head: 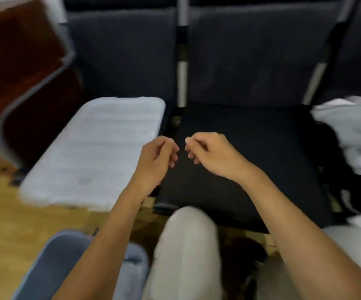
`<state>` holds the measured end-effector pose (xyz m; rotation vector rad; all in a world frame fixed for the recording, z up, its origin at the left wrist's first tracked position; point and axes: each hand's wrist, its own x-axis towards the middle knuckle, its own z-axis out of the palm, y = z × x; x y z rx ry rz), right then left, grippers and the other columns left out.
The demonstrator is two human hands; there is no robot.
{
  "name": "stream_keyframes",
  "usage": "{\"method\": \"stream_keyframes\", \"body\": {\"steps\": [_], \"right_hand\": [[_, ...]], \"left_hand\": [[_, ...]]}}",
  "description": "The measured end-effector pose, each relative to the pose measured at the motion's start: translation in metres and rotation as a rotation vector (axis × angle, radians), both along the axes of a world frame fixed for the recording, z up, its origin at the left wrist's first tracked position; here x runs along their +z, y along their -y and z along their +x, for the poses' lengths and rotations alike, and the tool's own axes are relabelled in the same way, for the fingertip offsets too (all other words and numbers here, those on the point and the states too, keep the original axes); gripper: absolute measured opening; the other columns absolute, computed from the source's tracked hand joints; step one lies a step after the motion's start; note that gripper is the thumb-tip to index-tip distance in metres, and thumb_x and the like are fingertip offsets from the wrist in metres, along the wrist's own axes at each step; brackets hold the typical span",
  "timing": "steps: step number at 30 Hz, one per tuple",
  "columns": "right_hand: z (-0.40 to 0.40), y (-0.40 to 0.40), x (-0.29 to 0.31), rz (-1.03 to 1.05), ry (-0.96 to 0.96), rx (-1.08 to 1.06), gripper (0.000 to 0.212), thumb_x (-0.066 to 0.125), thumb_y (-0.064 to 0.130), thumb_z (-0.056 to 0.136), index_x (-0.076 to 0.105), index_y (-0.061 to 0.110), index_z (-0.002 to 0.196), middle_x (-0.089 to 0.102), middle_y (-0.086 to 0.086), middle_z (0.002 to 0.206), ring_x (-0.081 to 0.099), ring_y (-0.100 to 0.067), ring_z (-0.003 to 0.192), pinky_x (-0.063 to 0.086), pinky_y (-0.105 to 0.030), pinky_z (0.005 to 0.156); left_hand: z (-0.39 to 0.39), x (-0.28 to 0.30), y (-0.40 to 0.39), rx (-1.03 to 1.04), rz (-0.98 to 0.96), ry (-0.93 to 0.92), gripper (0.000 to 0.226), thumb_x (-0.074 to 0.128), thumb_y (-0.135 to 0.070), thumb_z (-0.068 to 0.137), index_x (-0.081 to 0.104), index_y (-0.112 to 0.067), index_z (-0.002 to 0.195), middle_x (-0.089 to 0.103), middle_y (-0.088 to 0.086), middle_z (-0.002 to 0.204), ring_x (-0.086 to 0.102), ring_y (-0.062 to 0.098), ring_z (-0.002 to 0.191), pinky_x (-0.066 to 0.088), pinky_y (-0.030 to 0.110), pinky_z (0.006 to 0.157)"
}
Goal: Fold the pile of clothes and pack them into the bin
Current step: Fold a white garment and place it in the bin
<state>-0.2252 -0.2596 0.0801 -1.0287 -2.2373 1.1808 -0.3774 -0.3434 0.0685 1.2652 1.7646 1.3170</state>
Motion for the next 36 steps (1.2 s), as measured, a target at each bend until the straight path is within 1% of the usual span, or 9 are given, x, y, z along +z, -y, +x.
{"method": "stream_keyframes", "body": {"steps": [4,7,10,15,18,25,29,32,36], "right_hand": [[0.137,-0.058,-0.006,0.015,-0.038,-0.415,0.031,0.047,0.037,0.102,0.07,0.021,0.09,0.07,0.005,0.078,0.067,-0.001,0.068,0.05,-0.014,0.061],[0.227,-0.073,-0.036,0.004,-0.041,-0.689,0.028,0.051,0.033,0.1,0.068,0.02,0.082,0.071,0.004,0.072,0.067,-0.009,0.067,0.055,-0.029,0.07],[0.304,-0.072,-0.068,-0.003,0.125,-0.882,0.022,0.056,0.03,0.097,0.068,0.013,0.089,0.07,-0.002,0.083,0.062,-0.02,0.076,0.04,-0.027,0.068],[0.38,-0.056,-0.097,-0.217,0.395,-0.999,0.038,0.062,0.03,0.095,0.053,0.016,0.13,0.05,-0.012,0.127,0.056,-0.029,0.111,0.04,-0.028,0.08],[0.399,-0.052,-0.102,-0.289,0.381,-1.008,0.044,0.062,0.024,0.095,0.046,0.019,0.135,0.047,-0.011,0.131,0.05,-0.028,0.117,0.037,-0.027,0.08],[0.394,-0.064,-0.101,-0.254,0.249,-1.016,0.049,0.062,0.016,0.093,0.041,0.022,0.138,0.055,-0.005,0.105,0.052,-0.009,0.076,0.036,-0.014,0.048],[0.384,-0.076,-0.093,-0.033,0.133,-1.209,0.009,0.058,0.007,0.092,0.067,0.007,0.094,0.06,-0.001,0.077,0.06,-0.017,0.072,0.036,-0.015,0.049],[0.382,-0.073,-0.084,0.105,0.049,-1.265,0.029,0.061,0.015,0.093,0.058,0.007,0.066,0.053,0.002,0.056,0.046,-0.007,0.05,0.035,-0.015,0.046],[0.373,-0.064,-0.063,0.131,-0.168,-1.104,0.037,0.065,0.024,0.094,0.057,0.022,0.058,0.054,0.01,0.05,0.049,-0.003,0.049,0.037,-0.011,0.05]], "left_hand": [[0.116,-0.004,-0.094,-0.344,-0.046,-0.053,0.021,0.047,-0.018,0.102,0.064,-0.015,0.089,0.064,0.0,0.077,0.06,0.007,0.066,0.048,0.015,0.061],[0.2,-0.028,-0.145,-0.524,-0.074,-0.114,0.015,0.051,-0.023,0.1,0.064,-0.025,0.091,0.065,-0.001,0.084,0.064,0.012,0.077,0.055,0.026,0.071],[0.286,-0.064,-0.177,-0.663,-0.05,-0.197,0.012,0.056,-0.02,0.095,0.061,-0.031,0.094,0.061,-0.004,0.09,0.058,0.01,0.074,0.048,0.029,0.07],[0.374,-0.103,-0.199,-0.881,0.014,-0.53,0.039,0.059,-0.026,0.095,0.049,-0.03,0.133,0.041,-0.008,0.128,0.043,0.014,0.12,0.045,0.034,0.098],[0.397,-0.11,-0.218,-0.86,0.043,-0.723,0.048,0.062,-0.028,0.093,0.045,-0.028,0.137,0.038,-0.006,0.135,0.036,0.018,0.125,0.043,0.039,0.101],[0.4,-0.116,-0.241,-0.907,0.029,-0.708,0.047,0.066,-0.045,0.089,0.055,-0.028,0.131,0.049,-0.004,0.122,0.045,0.016,0.116,0.038,0.031,0.099],[0.418,-0.107,-0.235,-0.921,0.221,-0.869,0.046,0.064,-0.04,0.09,0.052,-0.032,0.134,0.047,-0.005,0.128,0.043,0.017,0.114,0.025,0.029,0.095],[0.421,-0.098,-0.231,-0.94,0.336,-0.779,0.026,0.057,-0.023,0.095,0.063,-0.029,0.12,0.049,-0.005,0.126,0.046,0.019,0.112,0.03,0.035,0.098],[0.391,-0.075,-0.239,-0.928,0.456,-0.594,0.041,0.065,-0.015,0.091,0.06,-0.026,0.13,0.051,-0.007,0.136,0.044,0.011,0.128,0.028,0.027,0.109]]}}
